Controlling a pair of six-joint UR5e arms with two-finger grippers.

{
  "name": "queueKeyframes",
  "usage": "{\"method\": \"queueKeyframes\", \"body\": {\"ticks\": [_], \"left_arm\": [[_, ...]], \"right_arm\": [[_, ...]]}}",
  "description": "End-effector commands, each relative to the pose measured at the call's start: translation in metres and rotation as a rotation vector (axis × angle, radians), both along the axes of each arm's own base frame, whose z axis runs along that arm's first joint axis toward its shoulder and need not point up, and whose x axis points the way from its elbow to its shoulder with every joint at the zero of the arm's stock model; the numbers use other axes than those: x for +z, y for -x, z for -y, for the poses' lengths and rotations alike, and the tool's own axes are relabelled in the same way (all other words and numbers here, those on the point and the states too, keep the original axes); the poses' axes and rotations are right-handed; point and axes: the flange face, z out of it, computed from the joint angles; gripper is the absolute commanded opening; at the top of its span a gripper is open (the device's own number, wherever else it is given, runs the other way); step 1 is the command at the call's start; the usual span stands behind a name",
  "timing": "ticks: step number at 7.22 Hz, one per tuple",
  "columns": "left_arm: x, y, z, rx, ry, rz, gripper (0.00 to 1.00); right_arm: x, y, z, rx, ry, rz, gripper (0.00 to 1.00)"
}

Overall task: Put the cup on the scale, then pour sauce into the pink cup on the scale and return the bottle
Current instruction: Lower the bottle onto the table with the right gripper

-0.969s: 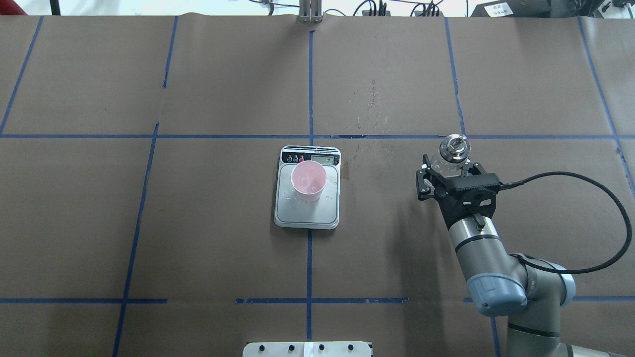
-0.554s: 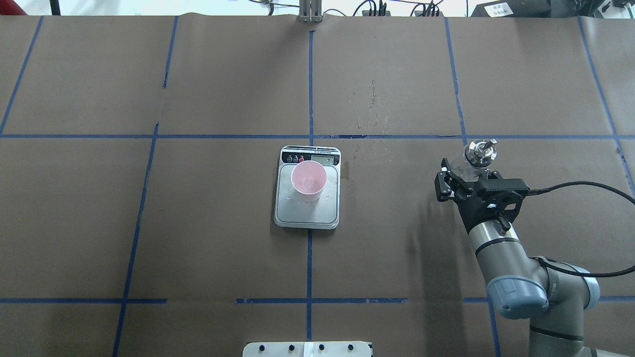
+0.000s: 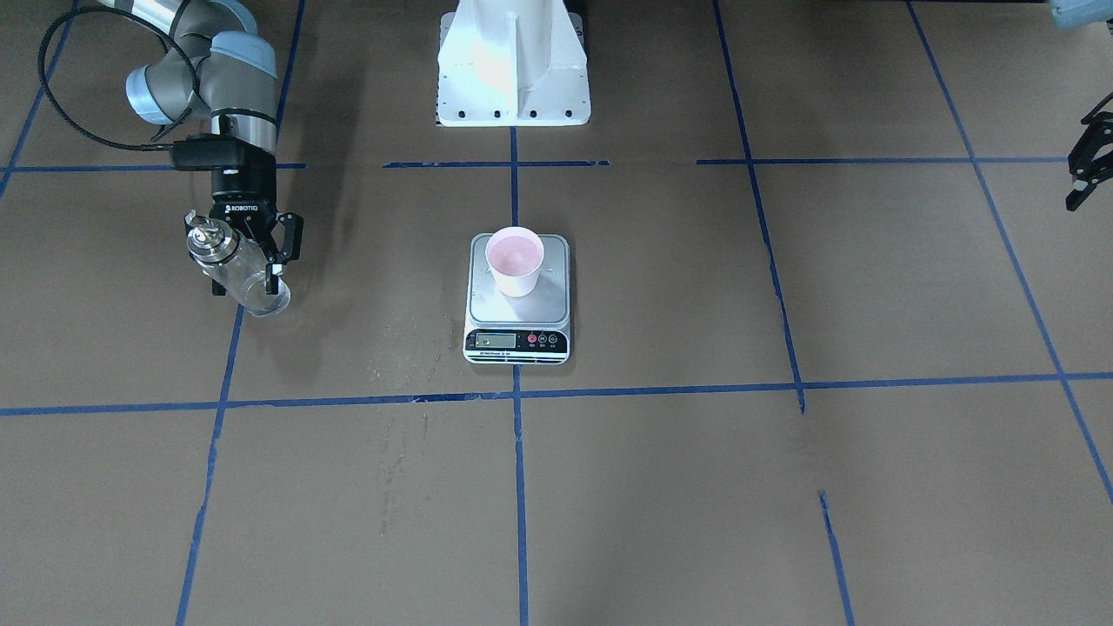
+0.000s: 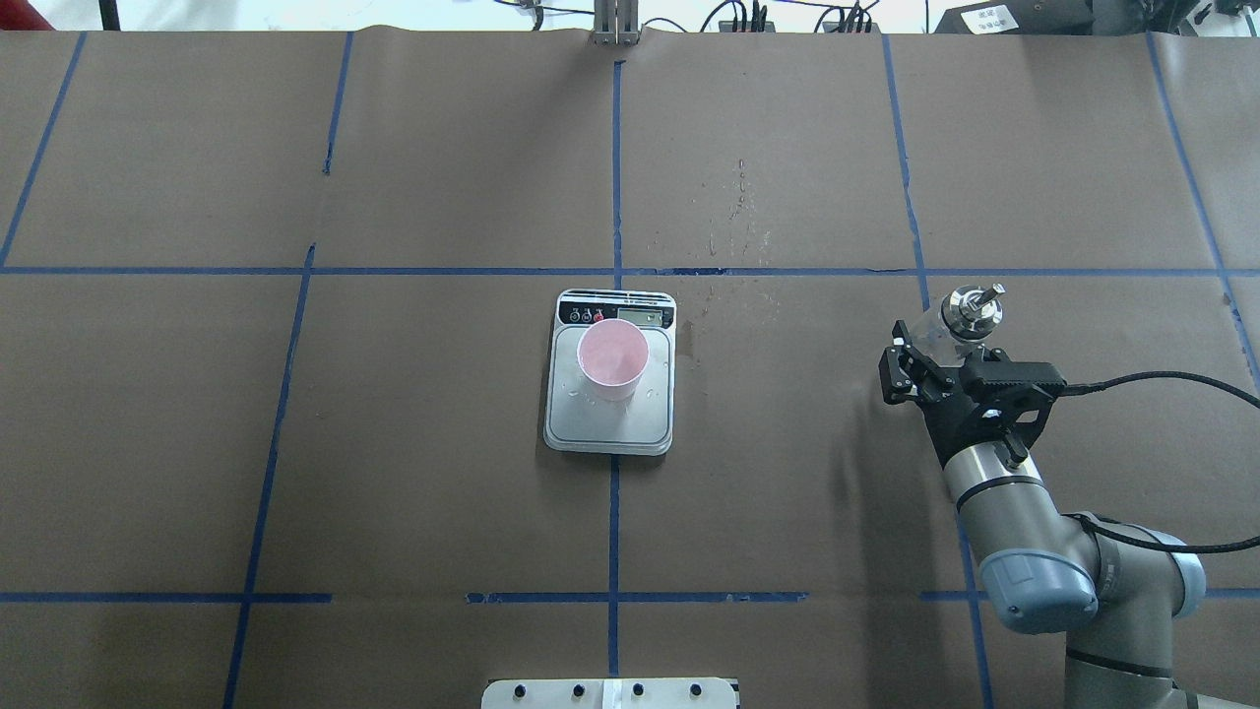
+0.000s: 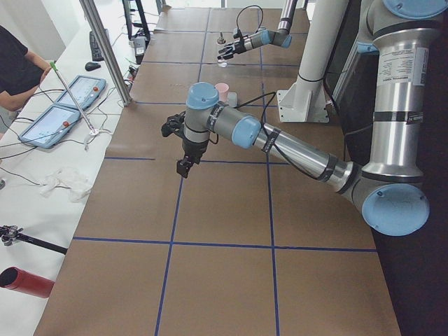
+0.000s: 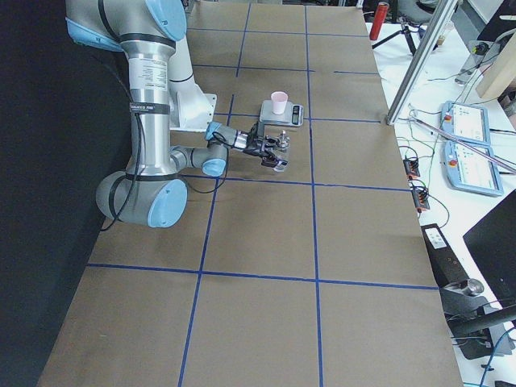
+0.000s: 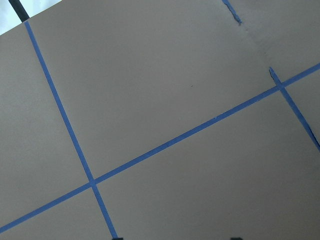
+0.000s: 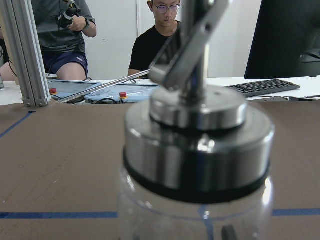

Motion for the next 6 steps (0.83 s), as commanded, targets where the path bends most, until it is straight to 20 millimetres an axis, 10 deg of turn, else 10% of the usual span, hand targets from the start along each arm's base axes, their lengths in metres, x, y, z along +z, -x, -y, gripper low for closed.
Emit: {"method": "queueKeyframes", "body": {"ticks": [1,6], "left_arm": [[-0.0038,0.0003,-0.0013,0.0,-0.007,-0.001,0.77],[-0.0067,0.0006,-0.0025,0.0,-0.008,-0.002,0.77]], "right_arm": [[0.0149,0.0009,0.0005,0.003,0.008,-0.024,0.0],[0.0218,0.0033,-0.0005,-0.001,0.012,-0.038,0.0]]}}
